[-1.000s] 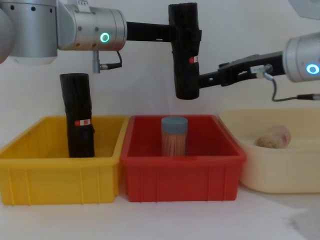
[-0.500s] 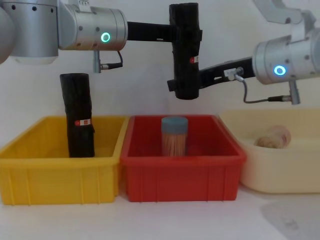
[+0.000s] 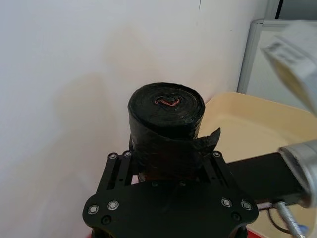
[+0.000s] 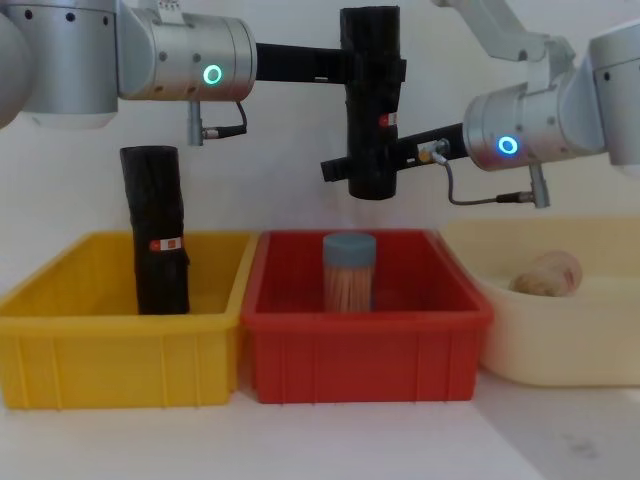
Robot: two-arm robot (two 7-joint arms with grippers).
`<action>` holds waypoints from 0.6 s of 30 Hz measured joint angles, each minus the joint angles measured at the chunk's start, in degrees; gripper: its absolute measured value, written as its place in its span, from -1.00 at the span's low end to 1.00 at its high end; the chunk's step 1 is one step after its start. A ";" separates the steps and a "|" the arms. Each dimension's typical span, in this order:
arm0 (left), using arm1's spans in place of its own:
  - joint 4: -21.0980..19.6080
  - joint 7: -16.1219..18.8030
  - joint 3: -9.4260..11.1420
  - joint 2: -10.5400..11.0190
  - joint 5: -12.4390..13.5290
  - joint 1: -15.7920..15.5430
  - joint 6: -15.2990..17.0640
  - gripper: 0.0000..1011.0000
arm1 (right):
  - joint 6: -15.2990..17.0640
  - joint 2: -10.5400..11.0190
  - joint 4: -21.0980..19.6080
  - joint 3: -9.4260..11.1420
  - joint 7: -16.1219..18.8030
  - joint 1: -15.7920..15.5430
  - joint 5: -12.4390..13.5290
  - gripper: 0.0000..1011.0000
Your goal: Pick up the garbage bag with the one hand and transfer it to the other hand.
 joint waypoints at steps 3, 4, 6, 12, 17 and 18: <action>0.03 0.01 -0.01 0.02 0.00 -0.02 0.00 0.03 | -1.06 -1.04 2.78 0.29 -0.74 1.36 -0.02 0.99; 0.03 0.02 -0.01 0.01 0.00 -0.02 0.00 0.03 | -1.29 -1.25 3.36 0.35 -0.89 1.64 -0.03 0.99; 0.04 0.03 -0.02 0.02 0.00 -0.03 0.00 0.03 | -1.86 -1.80 4.86 0.50 -1.28 2.35 -0.05 0.94; 0.05 0.04 -0.04 0.01 0.00 -0.03 -0.01 0.03 | -2.99 -2.94 7.88 0.80 -2.09 3.83 -0.11 0.67; 0.05 0.04 -0.03 0.00 0.01 -0.03 -0.02 0.03 | -3.60 -3.58 9.58 0.97 -2.53 4.67 -0.12 0.38; 0.05 0.04 -0.03 0.00 0.01 -0.03 -0.02 0.03 | -3.60 -3.58 9.58 0.97 -2.53 4.67 -0.12 0.38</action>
